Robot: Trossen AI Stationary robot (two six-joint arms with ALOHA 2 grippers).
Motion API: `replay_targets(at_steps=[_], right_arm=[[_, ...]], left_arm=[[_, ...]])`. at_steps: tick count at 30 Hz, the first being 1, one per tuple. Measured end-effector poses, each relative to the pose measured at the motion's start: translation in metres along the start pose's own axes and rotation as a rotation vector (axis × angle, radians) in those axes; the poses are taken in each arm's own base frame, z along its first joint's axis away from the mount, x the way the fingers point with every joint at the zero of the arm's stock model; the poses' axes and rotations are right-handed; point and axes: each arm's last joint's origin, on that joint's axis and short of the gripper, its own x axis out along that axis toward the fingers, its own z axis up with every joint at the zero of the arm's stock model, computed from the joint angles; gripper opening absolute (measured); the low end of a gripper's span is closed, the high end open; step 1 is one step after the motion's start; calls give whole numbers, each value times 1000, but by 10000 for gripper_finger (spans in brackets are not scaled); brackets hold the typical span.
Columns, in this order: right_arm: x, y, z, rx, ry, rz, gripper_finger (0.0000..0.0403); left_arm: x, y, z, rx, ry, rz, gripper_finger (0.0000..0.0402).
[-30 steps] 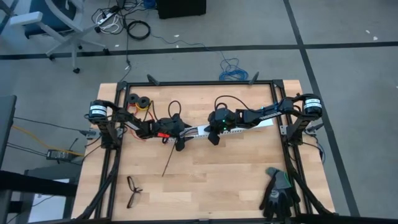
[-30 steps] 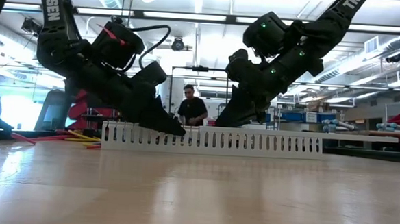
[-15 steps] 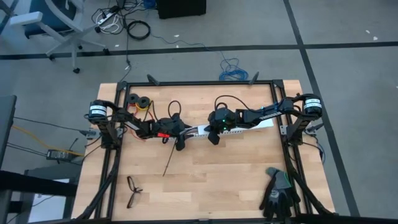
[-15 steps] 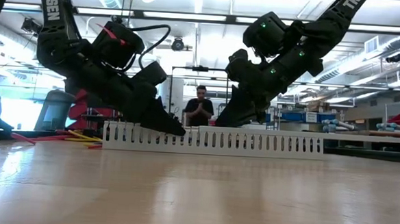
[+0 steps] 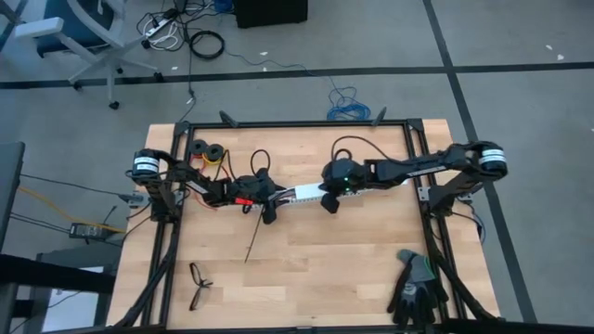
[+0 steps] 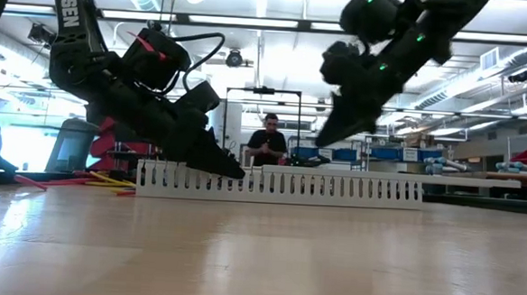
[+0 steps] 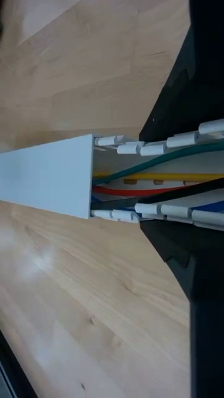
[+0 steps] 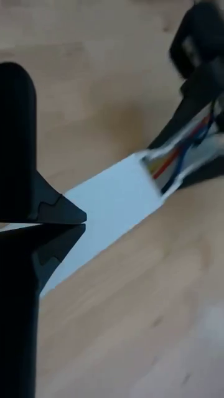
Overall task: Ziptie cables
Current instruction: Close the white cable duct
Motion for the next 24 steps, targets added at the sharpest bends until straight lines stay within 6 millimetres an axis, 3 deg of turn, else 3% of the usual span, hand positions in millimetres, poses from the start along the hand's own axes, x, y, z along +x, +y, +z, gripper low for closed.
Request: replay_targets(at_steps=[4,8,12,15,20,24], right_arm=[[-16,-6,-9,77,112,-90,0],[-1,-12,-20,130,216,-109,0],[31,-10,-16,111,126,28,0],[45,-7,-12,83,41,91,0],[49,-8,-7,56,-11,132,0],[35,-2,0,-31,-75,67,0]], left_arm=[[0,0,0,0,0,0,214],[0,0,0,0,0,0,214],[-1,0,-1,1,1,1,214],[-1,0,-1,1,1,1,214],[-1,0,0,0,0,0,214],[0,0,0,0,0,0,214]])
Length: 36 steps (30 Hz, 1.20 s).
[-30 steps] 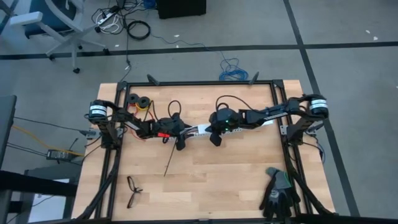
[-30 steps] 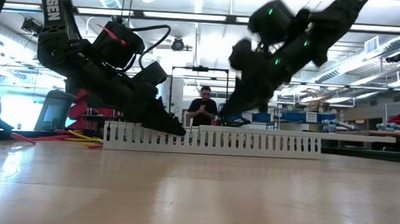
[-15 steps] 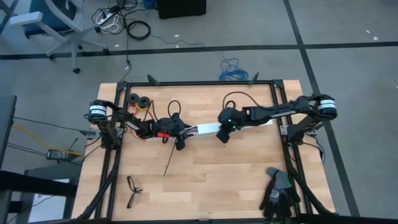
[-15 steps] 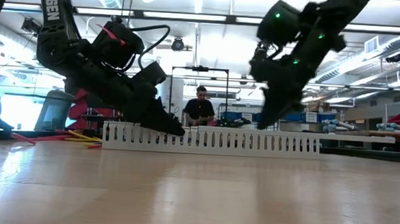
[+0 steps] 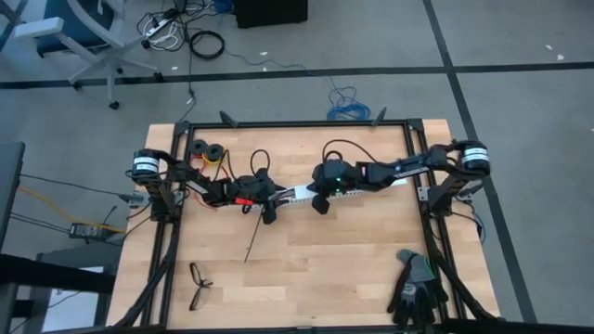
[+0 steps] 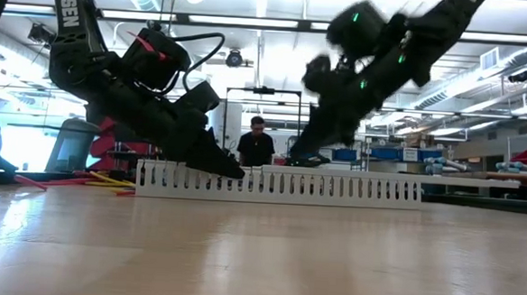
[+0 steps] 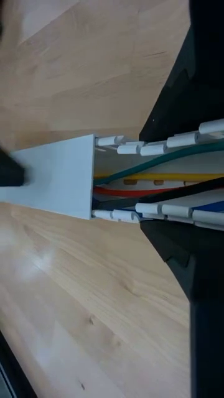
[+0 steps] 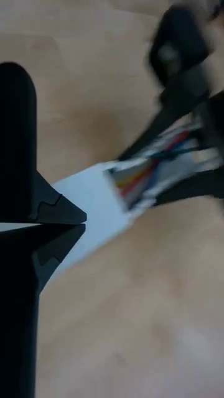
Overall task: Ziptie cables
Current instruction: Close the white cable duct
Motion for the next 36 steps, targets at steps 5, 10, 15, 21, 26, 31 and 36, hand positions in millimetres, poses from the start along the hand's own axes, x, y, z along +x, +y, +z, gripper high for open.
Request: replay_targets(at_steps=[5,10,15,21,26,31,36], right_arm=[[-31,10,10,-13,-20,-64,0],[-36,-5,-11,146,216,-167,0],[13,-14,-17,188,178,35,0],[34,-8,-5,73,26,122,0],[21,-3,6,34,-27,122,0],[18,-3,7,33,-25,120,0],[17,-3,7,25,-19,111,0]], left_arm=[[0,0,0,0,0,0,214],[0,0,0,0,-1,0,214],[0,0,-1,0,0,0,214],[0,0,0,-1,-5,-8,214],[1,-1,1,-14,-9,-25,214],[3,-2,4,-1,-4,-52,238],[3,-2,4,2,-5,-58,275]])
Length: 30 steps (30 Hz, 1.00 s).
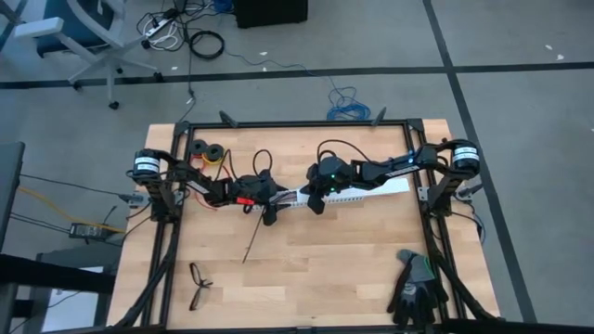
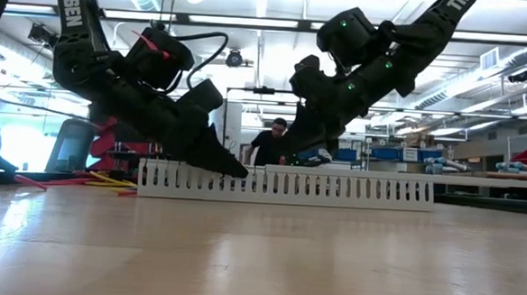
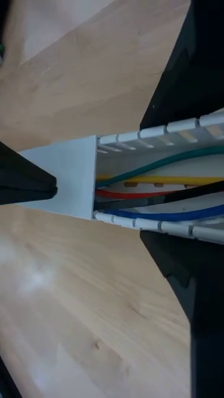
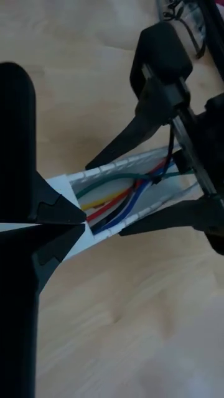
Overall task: Ziptie cables
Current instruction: Close the white cable duct
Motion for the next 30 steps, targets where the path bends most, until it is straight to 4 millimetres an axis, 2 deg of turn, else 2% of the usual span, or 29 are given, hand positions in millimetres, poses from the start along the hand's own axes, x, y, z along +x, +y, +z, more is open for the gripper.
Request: replay_targets(at_steps=[10,18,30], right_arm=[[-1,0,2,-1,-9,-1,0],[-1,0,2,-6,-8,-2,0],[-2,0,-1,-8,24,-9,0]], left_arm=[[1,0,2,27,-4,1,286],[28,-1,2,20,2,0,286],[32,-1,4,54,5,1,280]])
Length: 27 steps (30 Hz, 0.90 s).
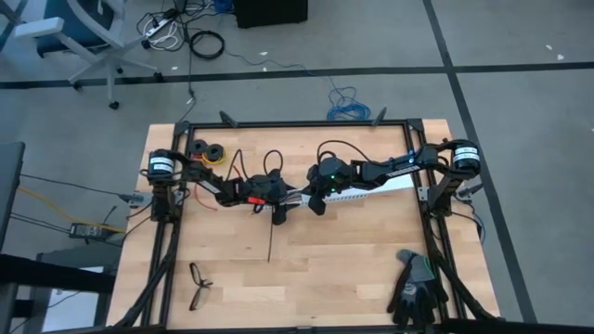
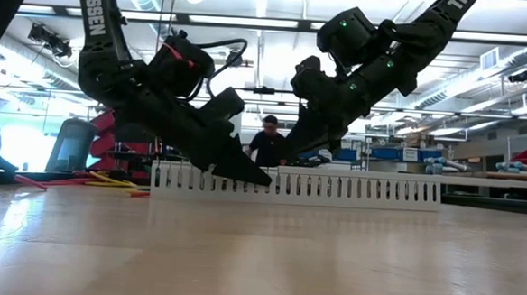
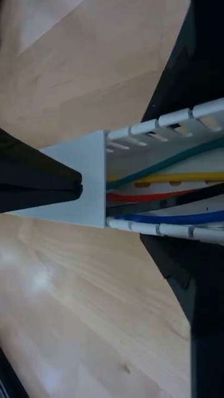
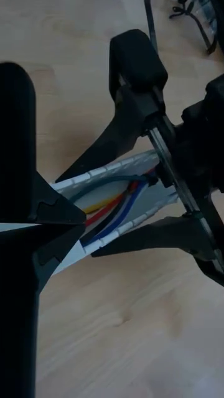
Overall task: Ziptie cables
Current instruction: Close the white cable duct
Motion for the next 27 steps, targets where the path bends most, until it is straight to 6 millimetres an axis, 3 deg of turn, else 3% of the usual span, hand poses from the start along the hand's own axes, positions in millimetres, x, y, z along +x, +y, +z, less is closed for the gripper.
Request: replay_targets(at_steps=[5,11,16,21,27], right_arm=[[-9,1,4,-6,-3,-33,0],[-45,7,7,21,71,-168,0],[-64,7,-11,111,236,-235,0],[-44,1,-26,160,259,-214,0],[0,0,-14,100,132,-29,0]], left_arm=[[0,0,-1,1,6,1,246],[0,0,-1,1,6,1,223],[0,0,-1,0,7,1,222],[0,0,-1,-2,2,2,224],[0,0,0,-4,-1,3,225]])
